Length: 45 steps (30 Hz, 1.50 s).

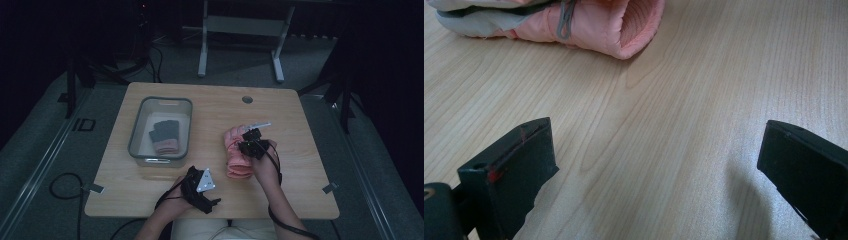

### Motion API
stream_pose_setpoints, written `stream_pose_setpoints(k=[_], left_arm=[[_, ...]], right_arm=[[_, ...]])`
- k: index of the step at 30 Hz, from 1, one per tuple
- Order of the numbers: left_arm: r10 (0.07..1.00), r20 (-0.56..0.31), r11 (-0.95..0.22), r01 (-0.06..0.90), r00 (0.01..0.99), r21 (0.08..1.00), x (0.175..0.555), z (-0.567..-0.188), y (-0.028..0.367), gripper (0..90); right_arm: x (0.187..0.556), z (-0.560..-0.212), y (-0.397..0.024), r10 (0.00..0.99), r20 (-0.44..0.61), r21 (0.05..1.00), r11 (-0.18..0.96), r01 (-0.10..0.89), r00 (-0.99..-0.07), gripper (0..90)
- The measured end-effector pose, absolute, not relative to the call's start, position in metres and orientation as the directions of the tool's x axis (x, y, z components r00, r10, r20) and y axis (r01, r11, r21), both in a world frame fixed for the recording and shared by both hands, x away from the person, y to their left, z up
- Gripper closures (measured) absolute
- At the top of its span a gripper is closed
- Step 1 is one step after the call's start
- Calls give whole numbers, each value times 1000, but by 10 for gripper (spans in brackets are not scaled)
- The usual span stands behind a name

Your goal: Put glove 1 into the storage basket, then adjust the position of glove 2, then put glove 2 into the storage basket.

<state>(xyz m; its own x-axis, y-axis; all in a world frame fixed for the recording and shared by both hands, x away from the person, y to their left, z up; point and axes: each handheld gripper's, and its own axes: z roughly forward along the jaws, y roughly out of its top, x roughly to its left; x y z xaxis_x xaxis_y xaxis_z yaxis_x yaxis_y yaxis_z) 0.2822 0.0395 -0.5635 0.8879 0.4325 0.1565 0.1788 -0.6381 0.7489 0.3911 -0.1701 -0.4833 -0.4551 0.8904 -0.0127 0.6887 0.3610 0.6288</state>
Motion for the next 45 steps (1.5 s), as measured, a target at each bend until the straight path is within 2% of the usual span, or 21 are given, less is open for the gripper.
stream_pose_setpoints(k=[2,3,4,7,10,14,18,21,22,30,38,43,45], left_arm=[[434,153,-632,179,888,754,282,-563,40,16],[434,153,-632,179,888,754,282,-563,40,16],[440,153,-619,175,885,766,281,-561,39,16],[443,141,-592,172,885,787,278,-556,37,30],[454,150,-582,165,878,796,275,-548,34,31],[484,146,-553,172,863,815,275,-537,33,31],[551,95,-477,218,829,852,281,-511,33,44],[560,88,-463,222,824,858,283,-506,32,52],[571,96,-464,224,815,857,291,-493,28,59],[626,39,-432,304,779,849,330,-465,18,96],[699,-2,-411,404,715,817,364,-463,6,136],[741,-29,-393,468,671,791,384,-471,2,172],[749,-76,-371,511,658,775,393,-478,2,182]], right_arm=[[388,-479,-171,883,-11,639,368,675,-470,702],[388,-479,-171,883,-11,639,368,675,-470,702],[384,-472,-170,866,-53,649,409,641,-498,663],[377,-463,-171,845,-80,668,439,601,-528,629],[375,-454,-177,838,-62,687,430,585,-543,610],[375,-446,-187,833,-42,706,416,573,-552,609],[379,-441,-198,811,-42,734,421,533,-583,607],[381,-441,-202,810,-24,752,400,523,-586,616],[384,-443,-204,808,-5,757,388,525,-589,637],[392,-449,-208,808,0,763,381,522,-590,678],[394,-456,-207,798,-14,747,409,524,-602,684],[395,-461,-207,794,2,737,410,537,-608,634],[396,-465,-206,795,5,731,411,545,-607,613]])
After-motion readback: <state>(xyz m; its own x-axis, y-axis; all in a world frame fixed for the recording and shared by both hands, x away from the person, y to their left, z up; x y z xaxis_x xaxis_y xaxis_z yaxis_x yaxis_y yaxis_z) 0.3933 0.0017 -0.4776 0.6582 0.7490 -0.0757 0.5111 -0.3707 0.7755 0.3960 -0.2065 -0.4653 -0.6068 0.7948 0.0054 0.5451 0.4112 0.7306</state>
